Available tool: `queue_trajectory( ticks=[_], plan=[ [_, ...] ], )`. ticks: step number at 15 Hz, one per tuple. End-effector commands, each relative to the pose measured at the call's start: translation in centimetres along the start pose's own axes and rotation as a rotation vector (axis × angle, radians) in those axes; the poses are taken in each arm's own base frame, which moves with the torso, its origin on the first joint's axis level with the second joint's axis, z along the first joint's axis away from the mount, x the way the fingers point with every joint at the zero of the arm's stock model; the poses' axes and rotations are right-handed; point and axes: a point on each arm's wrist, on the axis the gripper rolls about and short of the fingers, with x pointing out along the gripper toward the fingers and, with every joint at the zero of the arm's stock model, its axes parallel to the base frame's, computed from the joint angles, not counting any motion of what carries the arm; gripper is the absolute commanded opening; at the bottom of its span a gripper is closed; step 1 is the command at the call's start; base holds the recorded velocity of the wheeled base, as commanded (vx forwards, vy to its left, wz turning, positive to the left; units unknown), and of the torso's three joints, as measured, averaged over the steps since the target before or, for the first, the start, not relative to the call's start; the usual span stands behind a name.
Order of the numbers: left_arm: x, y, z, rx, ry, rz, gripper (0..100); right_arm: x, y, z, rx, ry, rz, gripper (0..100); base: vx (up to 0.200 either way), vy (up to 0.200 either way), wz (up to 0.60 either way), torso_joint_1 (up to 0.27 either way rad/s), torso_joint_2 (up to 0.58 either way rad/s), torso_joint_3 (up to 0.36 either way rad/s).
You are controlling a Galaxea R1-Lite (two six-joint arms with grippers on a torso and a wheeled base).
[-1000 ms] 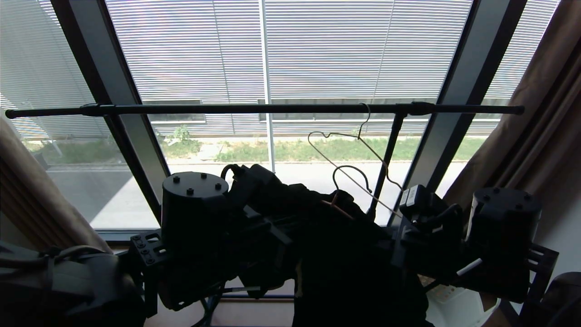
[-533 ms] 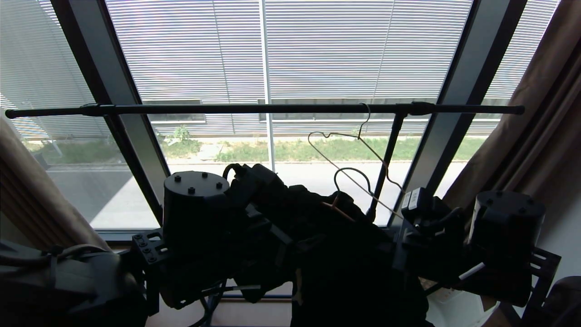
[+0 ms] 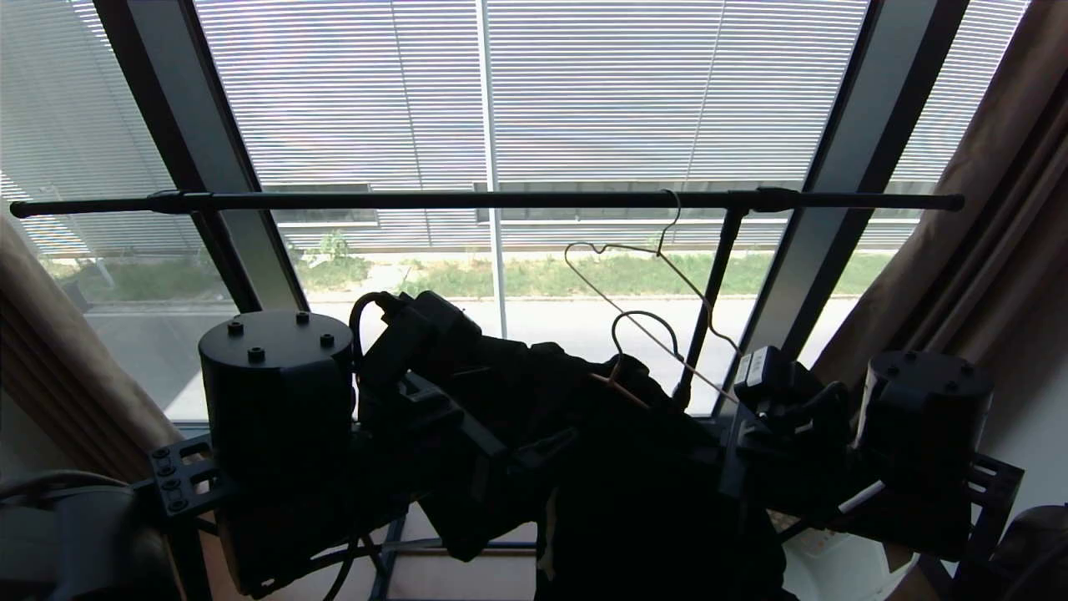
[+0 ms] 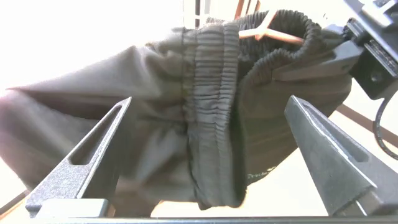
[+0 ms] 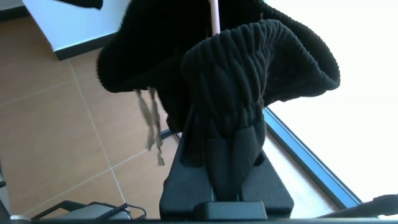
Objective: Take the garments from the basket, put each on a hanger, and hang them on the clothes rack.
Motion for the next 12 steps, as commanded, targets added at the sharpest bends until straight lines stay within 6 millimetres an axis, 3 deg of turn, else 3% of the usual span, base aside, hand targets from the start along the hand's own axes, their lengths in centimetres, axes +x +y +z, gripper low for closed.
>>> queue_trajectory(
  ticks=[1, 6, 10, 12],
  plan=[
    [-1.7, 0.4, 0.4, -0.003, -0.032, 0.016, 100, 0.3, -0.2, -0.4, 0.007, 0.012, 0.018, 0, 0.0, 0.0, 0.0, 0.0, 0.0, 0.0],
    [-3.6, 1.3, 0.5, -0.001, -0.058, 0.02, 100, 0.4, -0.2, -0.2, 0.004, 0.001, 0.047, 0, 0.0, 0.0, 0.0, 0.0, 0.0, 0.0],
    [-6.0, 5.3, 2.1, 0.102, -0.12, 0.139, 100, 0.7, -0.7, 2.1, 0.001, 0.008, 0.051, 0, 0.0, 0.0, 0.0, 0.0, 0.0, 0.0],
    [-7.7, 6.2, 2.6, 0.152, -0.054, 0.152, 100, 0.3, -0.4, 1.8, 0.005, 0.053, 0.076, 0, 0.0, 0.0, 0.0, 0.0, 0.0, 0.0]
  ],
)
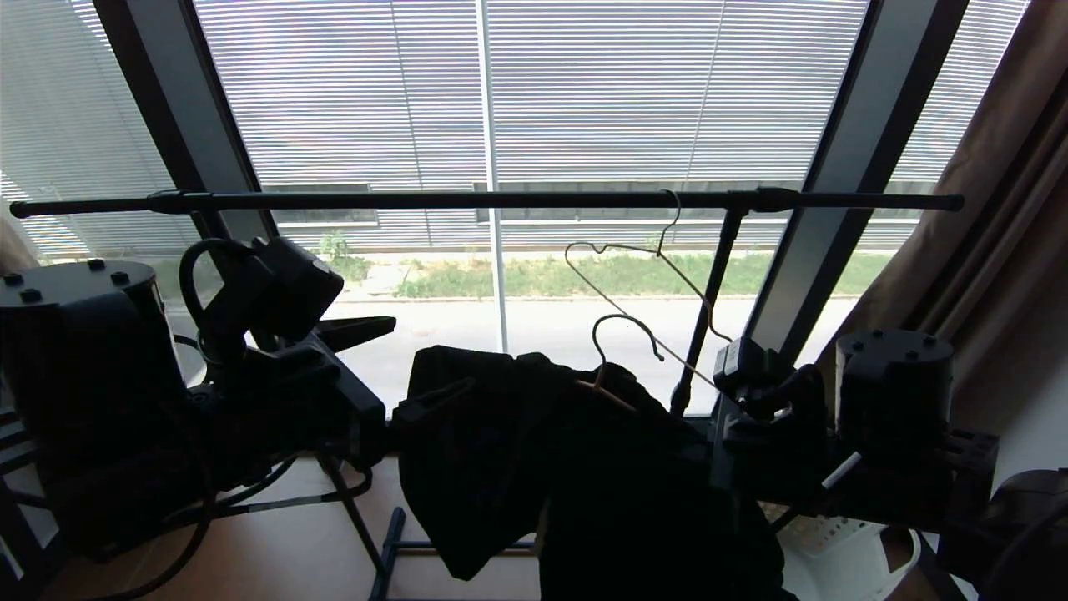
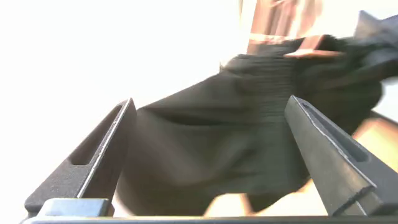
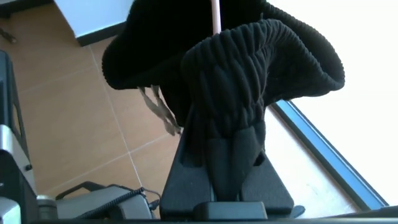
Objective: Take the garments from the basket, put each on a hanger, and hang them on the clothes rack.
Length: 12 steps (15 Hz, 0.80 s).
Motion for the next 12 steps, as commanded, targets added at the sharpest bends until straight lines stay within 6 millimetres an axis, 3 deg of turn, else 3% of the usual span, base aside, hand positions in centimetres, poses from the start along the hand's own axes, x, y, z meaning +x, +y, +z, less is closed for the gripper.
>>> queue_trajectory(
  ticks=[1, 3, 6, 9, 12],
  plan=[
    [-3.5, 1.9, 1.9, 0.044, 0.028, -0.018, 100, -0.6, 0.3, 0.7, -0.045, -0.02, 0.011, 0, 0.0, 0.0, 0.0, 0.0, 0.0, 0.0],
    [-5.4, 2.8, 2.6, 0.114, 0.095, -0.13, 100, -1.0, 0.7, 0.6, -0.04, -0.013, 0.053, 0, 0.0, 0.0, 0.0, 0.0, 0.0, 0.0],
    [-5.9, 3.3, 1.6, 0.243, 0.089, -0.311, 100, -1.7, 1.1, 0.4, -0.042, -0.008, 0.063, 0, 0.0, 0.0, 0.0, 0.0, 0.0, 0.0],
    [-2.8, 3.7, -1.1, 0.369, 0.078, -0.492, 100, -1.7, 1.4, -0.3, -0.073, 0.011, 0.09, 0, 0.0, 0.0, 0.0, 0.0, 0.0, 0.0],
    [-0.1, 3.6, -1.6, 0.384, 0.07, -0.562, 100, -1.5, 2.4, -0.6, -0.096, 0.025, 0.127, 0, 0.0, 0.0, 0.0, 0.0, 0.0, 0.0]
  ],
)
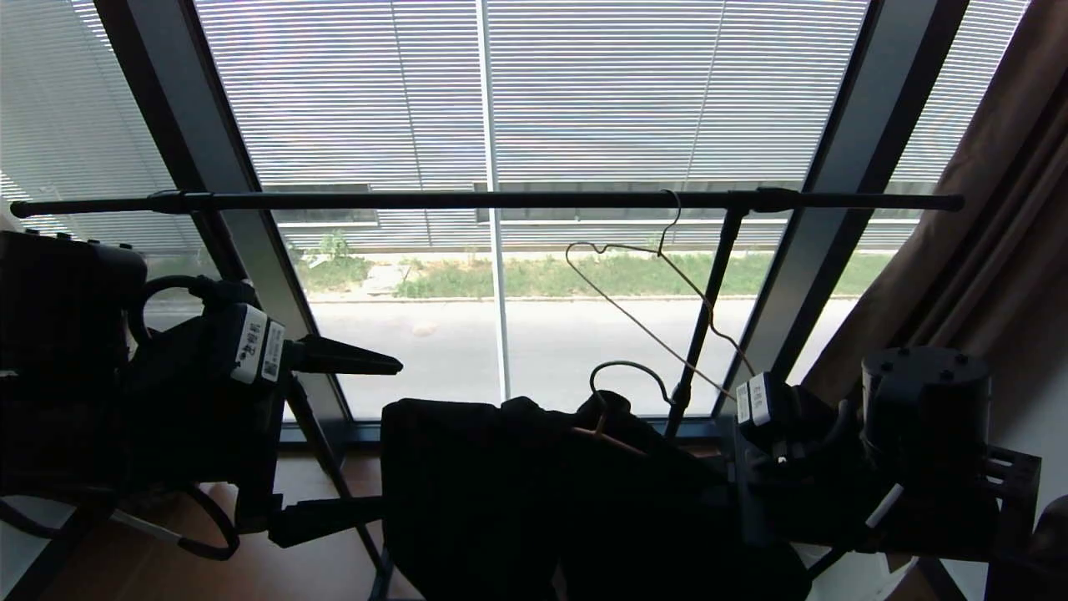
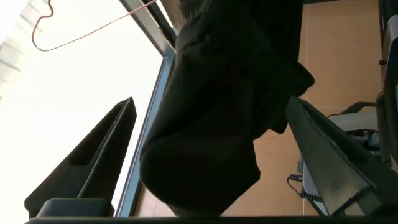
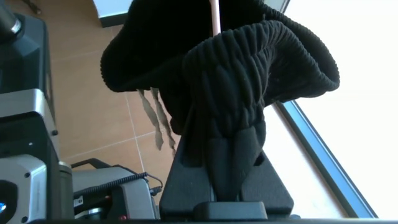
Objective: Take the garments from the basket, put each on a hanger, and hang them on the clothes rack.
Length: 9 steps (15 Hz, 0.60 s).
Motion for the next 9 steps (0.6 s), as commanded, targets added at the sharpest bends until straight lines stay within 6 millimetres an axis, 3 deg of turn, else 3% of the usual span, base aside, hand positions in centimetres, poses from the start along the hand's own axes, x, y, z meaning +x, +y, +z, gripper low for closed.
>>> queue_trajectory(
  ticks=[1, 4, 9],
  plan=[
    [2.7, 1.0, -1.0, -0.018, 0.004, -0.064, 100, 0.2, 0.5, -0.1, -0.005, 0.005, 0.022, 0, 0.0, 0.0, 0.0, 0.0, 0.0, 0.0],
    [5.7, 1.4, -0.7, -0.004, -0.01, -0.134, 100, 0.7, 0.9, -0.2, -0.012, 0.012, 0.044, 0, 0.0, 0.0, 0.0, 0.0, 0.0, 0.0],
    [8.5, 2.2, -1.5, -0.018, 0.011, -0.175, 100, 0.9, 1.4, -0.1, -0.02, 0.01, 0.062, 0, 0.0, 0.0, 0.0, 0.0, 0.0, 0.0]
  ],
)
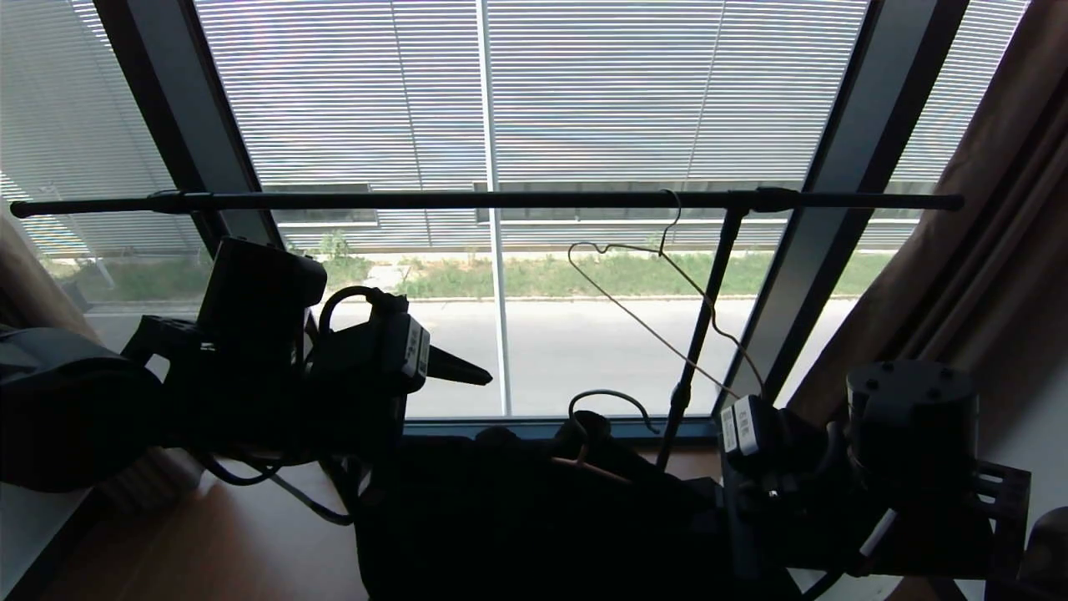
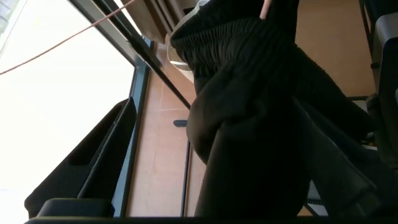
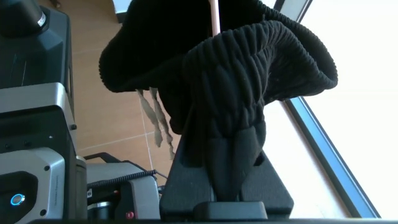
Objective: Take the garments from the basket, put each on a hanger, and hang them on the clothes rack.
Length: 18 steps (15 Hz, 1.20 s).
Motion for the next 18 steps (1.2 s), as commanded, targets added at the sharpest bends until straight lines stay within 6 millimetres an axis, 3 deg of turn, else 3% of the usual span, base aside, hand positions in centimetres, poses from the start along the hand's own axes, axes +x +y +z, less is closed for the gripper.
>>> queue_trajectory(
  ticks=[1, 7, 15, 16, 18],
  plan=[
    [1.5, 0.4, -1.0, -0.026, 0.018, -0.031, 100, 0.2, 0.2, 0.0, -0.003, 0.001, 0.011, 0, 0.0, 0.0, 0.0, 0.0, 0.0, 0.0],
    [2.7, 1.0, -2.3, -0.057, 0.038, -0.05, 100, 0.2, 0.5, 0.2, -0.021, -0.016, 0.04, 0, 0.0, 0.0, 0.0, 0.0, 0.0, 0.0],
    [1.1, 0.8, -3.1, -0.085, 0.055, -0.015, 100, -1.2, -0.3, 0.7, -0.026, -0.057, 0.019, 0, 0.0, 0.0, 0.0, 0.0, 0.0, 0.0],
    [1.0, 0.9, -3.2, -0.089, 0.058, -0.011, 0, -1.2, -0.4, 0.7, -0.026, -0.058, 0.017, 0, 0.0, 0.0, 0.0, 0.0, 0.0, 0.0],
    [0.9, 0.6, -3.4, -0.097, 0.061, -0.016, 0, -1.2, -0.4, 0.7, -0.025, -0.057, 0.017, 0, 0.0, 0.0, 0.0, 0.0, 0.0, 0.0]
  ],
)
